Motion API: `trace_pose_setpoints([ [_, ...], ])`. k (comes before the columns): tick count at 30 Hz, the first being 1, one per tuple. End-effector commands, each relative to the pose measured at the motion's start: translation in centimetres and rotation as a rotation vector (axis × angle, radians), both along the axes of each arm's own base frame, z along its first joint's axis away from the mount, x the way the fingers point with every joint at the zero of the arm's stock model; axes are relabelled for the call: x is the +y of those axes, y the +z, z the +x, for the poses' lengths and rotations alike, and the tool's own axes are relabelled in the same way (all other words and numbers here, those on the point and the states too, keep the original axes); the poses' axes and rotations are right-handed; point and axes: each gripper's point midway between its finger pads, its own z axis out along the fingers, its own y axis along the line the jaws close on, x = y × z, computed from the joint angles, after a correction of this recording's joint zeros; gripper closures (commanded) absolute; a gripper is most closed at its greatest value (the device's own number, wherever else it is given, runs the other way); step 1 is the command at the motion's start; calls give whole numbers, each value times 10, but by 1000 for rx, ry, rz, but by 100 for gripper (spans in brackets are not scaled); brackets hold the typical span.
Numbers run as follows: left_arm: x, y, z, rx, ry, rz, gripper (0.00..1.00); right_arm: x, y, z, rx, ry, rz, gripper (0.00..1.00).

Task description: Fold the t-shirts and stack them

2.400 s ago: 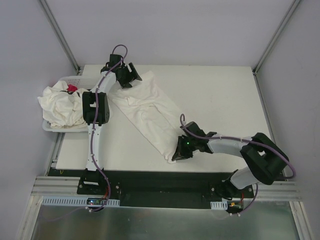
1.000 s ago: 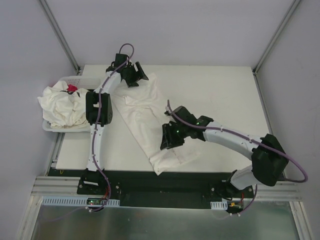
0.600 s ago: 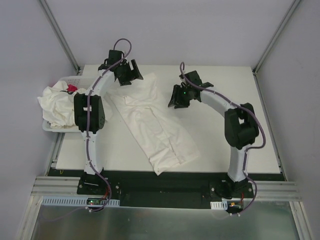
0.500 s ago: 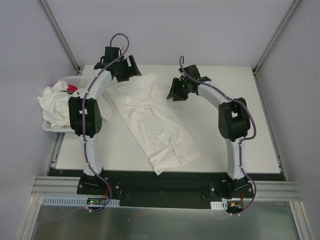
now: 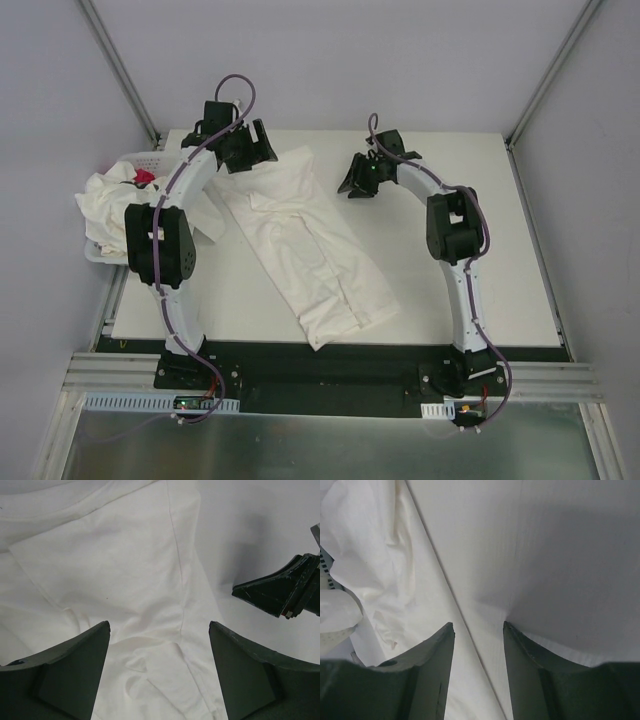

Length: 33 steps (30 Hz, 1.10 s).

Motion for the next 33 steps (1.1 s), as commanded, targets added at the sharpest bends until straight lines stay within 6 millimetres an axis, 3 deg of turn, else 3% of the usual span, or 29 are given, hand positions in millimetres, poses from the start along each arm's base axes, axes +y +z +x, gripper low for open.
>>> trace_pose_setpoints([
  [1, 2, 36, -9, -77, -11, -9, 21, 16, 18, 12, -29, -3, 101, 54],
  [6, 3, 38, -15, -77, -8, -6, 21, 30, 10, 10, -9, -1, 158, 54],
  [18, 4, 48, -26, -90, -10, -10, 21, 69, -10, -20, 47, 50, 203, 54],
  [25, 2, 47, -28, -86, -19, -17, 21, 85, -19, -26, 76, 55, 244, 55],
  [28, 1, 46, -29, -81, -26, -23, 20, 88, -14, -24, 69, 53, 262, 63],
  [32, 2, 48, -30, -88, -22, -18, 21, 83, -2, -17, 52, 35, 292, 96],
  [33, 3, 50, -31, -93, -20, -17, 21, 82, 1, -15, 47, 29, 299, 99],
])
